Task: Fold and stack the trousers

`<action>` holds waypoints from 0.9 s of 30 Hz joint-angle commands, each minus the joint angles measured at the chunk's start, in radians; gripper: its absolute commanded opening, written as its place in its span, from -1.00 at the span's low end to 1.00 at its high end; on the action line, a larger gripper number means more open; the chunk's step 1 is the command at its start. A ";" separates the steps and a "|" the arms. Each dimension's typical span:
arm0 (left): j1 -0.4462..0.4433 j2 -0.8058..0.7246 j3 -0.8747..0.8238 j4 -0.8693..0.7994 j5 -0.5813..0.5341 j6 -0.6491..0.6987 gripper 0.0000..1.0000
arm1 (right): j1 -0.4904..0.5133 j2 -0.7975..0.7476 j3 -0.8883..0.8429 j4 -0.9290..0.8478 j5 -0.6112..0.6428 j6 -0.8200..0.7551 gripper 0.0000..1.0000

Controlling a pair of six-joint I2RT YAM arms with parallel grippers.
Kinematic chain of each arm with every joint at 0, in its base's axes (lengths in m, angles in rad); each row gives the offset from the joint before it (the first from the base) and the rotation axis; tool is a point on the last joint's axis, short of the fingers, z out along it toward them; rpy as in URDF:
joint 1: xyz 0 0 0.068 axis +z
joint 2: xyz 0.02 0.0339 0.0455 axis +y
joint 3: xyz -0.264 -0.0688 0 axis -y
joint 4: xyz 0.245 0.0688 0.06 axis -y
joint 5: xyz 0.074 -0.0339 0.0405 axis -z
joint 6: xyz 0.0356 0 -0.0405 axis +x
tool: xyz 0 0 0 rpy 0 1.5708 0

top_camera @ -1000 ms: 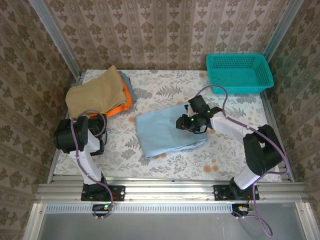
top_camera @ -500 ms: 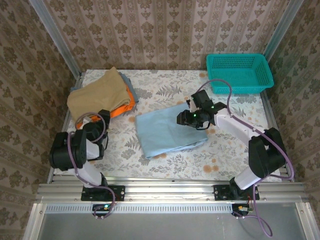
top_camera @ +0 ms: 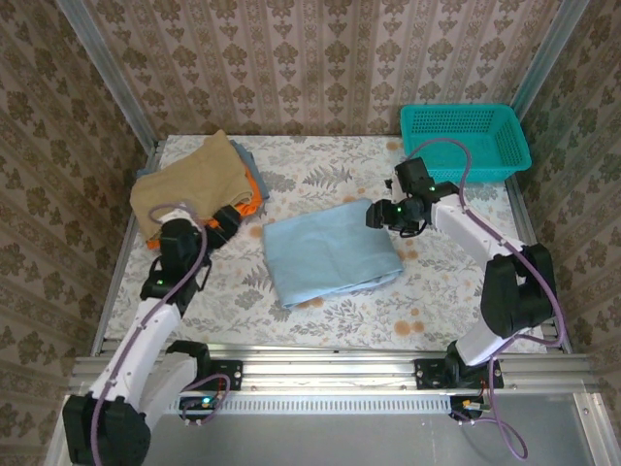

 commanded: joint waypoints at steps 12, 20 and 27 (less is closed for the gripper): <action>-0.397 0.448 0.038 -0.084 0.065 0.154 0.95 | -0.020 0.170 -0.017 -0.033 0.079 -0.081 0.31; -0.413 0.588 0.033 0.097 0.124 0.131 0.59 | -0.060 0.183 -0.021 -0.051 0.141 -0.075 0.32; -0.410 0.669 0.039 0.221 0.139 0.137 0.22 | -0.073 0.258 -0.020 -0.011 -0.061 -0.090 0.28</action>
